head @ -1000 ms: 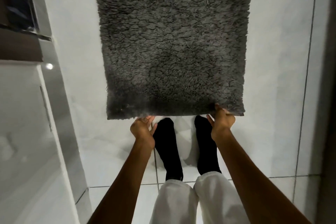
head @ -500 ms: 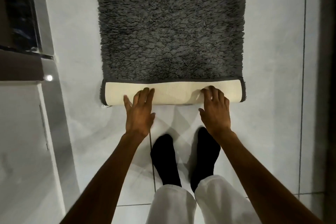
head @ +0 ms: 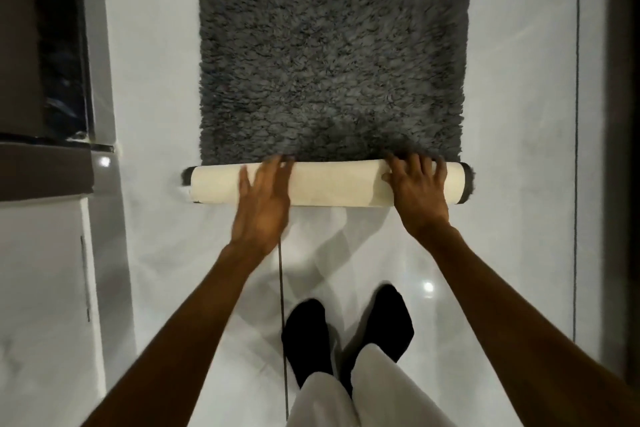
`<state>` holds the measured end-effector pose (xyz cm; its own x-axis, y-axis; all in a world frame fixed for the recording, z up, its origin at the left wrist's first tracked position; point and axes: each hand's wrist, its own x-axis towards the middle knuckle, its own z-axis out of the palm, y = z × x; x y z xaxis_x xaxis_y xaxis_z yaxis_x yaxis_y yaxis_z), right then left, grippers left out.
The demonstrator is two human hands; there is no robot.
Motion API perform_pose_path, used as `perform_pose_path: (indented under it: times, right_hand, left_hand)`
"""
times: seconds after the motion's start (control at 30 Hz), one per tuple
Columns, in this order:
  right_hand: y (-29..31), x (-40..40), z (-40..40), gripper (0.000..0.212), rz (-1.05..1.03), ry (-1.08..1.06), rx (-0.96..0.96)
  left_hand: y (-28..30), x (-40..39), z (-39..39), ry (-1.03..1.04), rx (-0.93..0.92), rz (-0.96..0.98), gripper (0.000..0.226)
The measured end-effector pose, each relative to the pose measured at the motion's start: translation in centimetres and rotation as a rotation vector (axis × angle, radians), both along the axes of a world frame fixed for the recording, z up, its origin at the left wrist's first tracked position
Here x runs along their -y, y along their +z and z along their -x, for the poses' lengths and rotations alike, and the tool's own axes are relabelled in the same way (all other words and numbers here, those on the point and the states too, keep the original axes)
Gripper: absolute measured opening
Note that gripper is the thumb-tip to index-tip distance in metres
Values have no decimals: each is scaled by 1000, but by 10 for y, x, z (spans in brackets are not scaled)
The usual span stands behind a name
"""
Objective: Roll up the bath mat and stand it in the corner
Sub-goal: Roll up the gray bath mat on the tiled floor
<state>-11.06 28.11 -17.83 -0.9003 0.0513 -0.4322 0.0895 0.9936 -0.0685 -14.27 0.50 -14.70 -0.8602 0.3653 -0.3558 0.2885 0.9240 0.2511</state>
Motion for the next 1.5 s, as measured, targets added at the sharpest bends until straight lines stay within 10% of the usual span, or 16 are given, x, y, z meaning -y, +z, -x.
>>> perform_pose_path:
  times: [0.37,0.73,1.17,1.5]
  right_hand:
    - [9,22,6,35,129,131,-311]
    - [-10,18,129,91,30,121,-110]
    - [18,34,220,40,20,138,-373]
    - [14,2,332,94,-25,191,-190]
  left_hand:
    - [-31,-48,65,-274,55,164,97]
    - [-20,-61,159,-197,-48,2,83]
    - [-16,-67,287,-332,-105,102,110]
    - [-13,-83,403,-110,-136,12,87]
